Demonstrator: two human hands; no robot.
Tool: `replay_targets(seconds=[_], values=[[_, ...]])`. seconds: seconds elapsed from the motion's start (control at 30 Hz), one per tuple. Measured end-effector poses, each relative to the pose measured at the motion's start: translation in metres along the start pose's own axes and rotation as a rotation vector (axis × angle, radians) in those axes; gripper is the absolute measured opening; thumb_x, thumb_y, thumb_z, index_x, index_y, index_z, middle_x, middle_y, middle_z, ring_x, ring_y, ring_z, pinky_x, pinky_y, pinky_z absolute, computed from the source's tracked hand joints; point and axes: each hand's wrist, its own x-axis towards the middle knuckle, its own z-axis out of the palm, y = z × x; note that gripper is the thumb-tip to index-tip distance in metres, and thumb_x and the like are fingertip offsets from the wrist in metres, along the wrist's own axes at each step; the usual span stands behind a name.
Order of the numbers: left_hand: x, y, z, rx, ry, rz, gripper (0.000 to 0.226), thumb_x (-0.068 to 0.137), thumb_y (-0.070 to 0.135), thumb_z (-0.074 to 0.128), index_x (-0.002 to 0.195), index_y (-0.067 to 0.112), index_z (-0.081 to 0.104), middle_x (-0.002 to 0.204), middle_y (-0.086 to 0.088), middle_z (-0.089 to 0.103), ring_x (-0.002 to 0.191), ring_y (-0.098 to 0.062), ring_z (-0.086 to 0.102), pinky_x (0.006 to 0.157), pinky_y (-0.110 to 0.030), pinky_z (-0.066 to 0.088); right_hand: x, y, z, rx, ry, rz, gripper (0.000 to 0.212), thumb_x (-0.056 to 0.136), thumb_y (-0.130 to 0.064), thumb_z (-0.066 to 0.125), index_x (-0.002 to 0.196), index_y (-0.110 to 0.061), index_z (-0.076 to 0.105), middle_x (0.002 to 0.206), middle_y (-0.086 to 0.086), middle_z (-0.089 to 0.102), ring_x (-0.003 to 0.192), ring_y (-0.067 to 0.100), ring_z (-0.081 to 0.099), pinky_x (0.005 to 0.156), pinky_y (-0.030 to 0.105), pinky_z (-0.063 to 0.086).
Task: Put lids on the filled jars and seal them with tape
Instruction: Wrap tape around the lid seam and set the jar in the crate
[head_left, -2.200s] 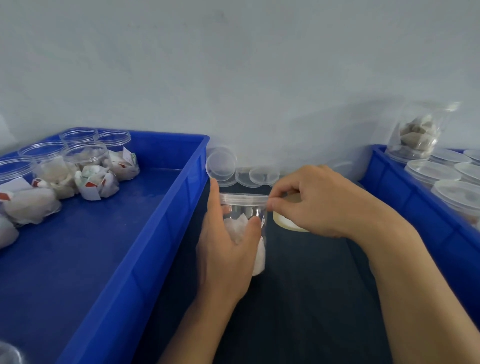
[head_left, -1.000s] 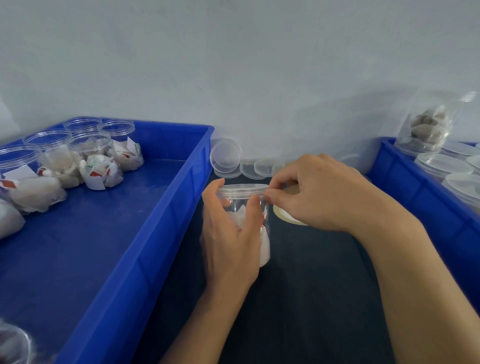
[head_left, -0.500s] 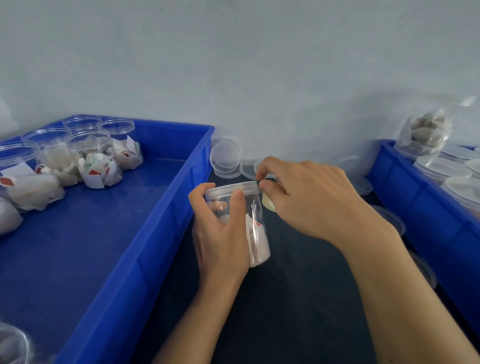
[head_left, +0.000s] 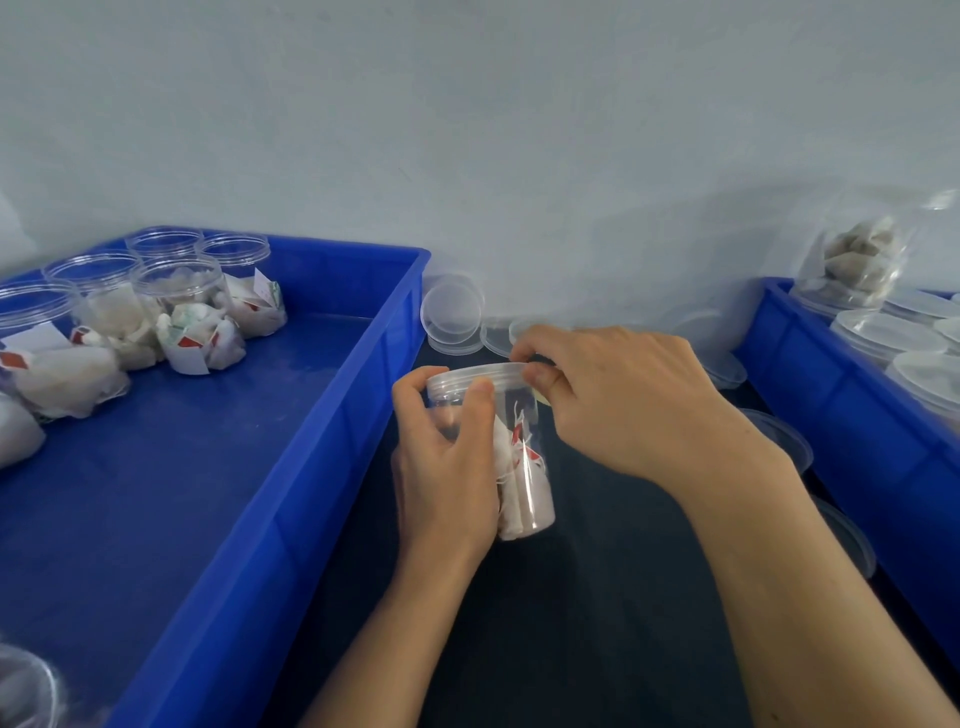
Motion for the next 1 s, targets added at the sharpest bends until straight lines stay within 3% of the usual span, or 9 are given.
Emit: replay_targets(seconds=[0.13, 0.27, 0.4, 0.57, 0.63, 0.7, 0.8, 0.9, 1.0], values=[[0.000, -0.001, -0.001, -0.012, -0.046, -0.014, 0.038, 0.080, 0.070, 0.057, 0.109, 0.045, 0.055, 0.092, 0.008, 0.075, 0.079, -0.019, 0.075, 0.078, -0.059, 0.063, -0.001, 0.002, -0.004, 0.006, -0.082, 0.027, 0.021, 0.108, -0.041, 0.038, 0.111, -0.044, 0.058, 0.084, -0.019, 0.057, 0.081, 0.013, 0.051, 0.060, 0.029, 0.028], [0.000, -0.002, 0.001, -0.026, -0.108, -0.054, 0.067, 0.073, 0.080, 0.062, 0.128, 0.045, 0.046, 0.096, 0.014, 0.076, 0.085, -0.014, 0.077, 0.083, -0.051, 0.063, 0.000, 0.006, -0.007, 0.050, -0.186, 0.065, 0.025, 0.110, -0.039, 0.036, 0.115, -0.044, 0.060, 0.099, -0.018, 0.065, 0.091, 0.018, 0.056, 0.072, 0.037, 0.037], [0.005, -0.003, 0.000, -0.044, -0.090, -0.122, 0.070, 0.064, 0.079, 0.070, 0.115, 0.036, 0.047, 0.098, 0.010, 0.077, 0.088, -0.014, 0.078, 0.084, -0.049, 0.062, 0.001, 0.010, -0.005, 0.168, -0.248, 0.105, 0.024, 0.110, -0.042, 0.039, 0.116, -0.045, 0.063, 0.095, -0.017, 0.063, 0.094, 0.018, 0.058, 0.079, 0.039, 0.043], [0.008, -0.004, -0.002, -0.095, -0.097, -0.117, 0.065, 0.066, 0.073, 0.073, 0.111, 0.032, 0.049, 0.104, 0.002, 0.078, 0.093, -0.017, 0.078, 0.086, -0.050, 0.063, 0.001, 0.016, -0.001, 0.346, -0.311, 0.116, 0.023, 0.111, -0.045, 0.038, 0.117, -0.050, 0.060, 0.079, -0.012, 0.069, 0.061, 0.009, 0.069, 0.077, 0.037, 0.054], [0.009, -0.005, -0.002, -0.111, -0.096, -0.106, 0.060, 0.071, 0.069, 0.073, 0.110, 0.031, 0.048, 0.104, 0.000, 0.077, 0.093, -0.020, 0.078, 0.085, -0.051, 0.063, 0.001, 0.017, 0.000, 0.411, -0.334, 0.114, 0.022, 0.111, -0.048, 0.040, 0.121, -0.053, 0.059, 0.075, -0.025, 0.070, 0.056, 0.004, 0.067, 0.068, 0.031, 0.051], [0.009, -0.005, -0.002, -0.117, -0.091, -0.101, 0.055, 0.074, 0.067, 0.071, 0.110, 0.032, 0.048, 0.105, -0.001, 0.076, 0.094, -0.022, 0.077, 0.086, -0.053, 0.063, 0.002, 0.017, 0.000, 0.439, -0.309, 0.095, 0.025, 0.109, -0.051, 0.044, 0.125, -0.052, 0.062, 0.079, -0.039, 0.064, 0.072, -0.003, 0.064, 0.070, 0.028, 0.048], [0.012, -0.005, -0.007, -0.129, -0.089, -0.093, 0.058, 0.071, 0.069, 0.068, 0.110, 0.031, 0.048, 0.100, 0.002, 0.077, 0.091, -0.022, 0.077, 0.082, -0.052, 0.063, 0.004, 0.017, -0.001, 0.469, -0.260, 0.077, 0.023, 0.105, -0.057, 0.047, 0.121, -0.056, 0.065, 0.095, -0.037, 0.065, 0.089, -0.005, 0.062, 0.083, 0.030, 0.052], [0.013, -0.003, -0.009, -0.157, -0.101, -0.103, 0.064, 0.069, 0.068, 0.069, 0.113, 0.026, 0.049, 0.098, -0.001, 0.078, 0.091, -0.029, 0.077, 0.081, -0.055, 0.063, 0.004, 0.020, 0.001, 0.408, -0.248, 0.057, 0.022, 0.105, -0.058, 0.047, 0.119, -0.058, 0.063, 0.087, -0.052, 0.056, 0.083, -0.010, 0.058, 0.075, 0.026, 0.047], [0.012, -0.004, -0.010, -0.161, -0.112, -0.129, 0.066, 0.068, 0.068, 0.070, 0.114, 0.025, 0.051, 0.100, -0.004, 0.078, 0.089, -0.028, 0.078, 0.077, -0.051, 0.065, 0.003, 0.024, 0.002, 0.364, -0.251, 0.045, 0.022, 0.106, -0.056, 0.045, 0.120, -0.058, 0.062, 0.087, -0.051, 0.055, 0.083, -0.008, 0.059, 0.071, 0.027, 0.044]])
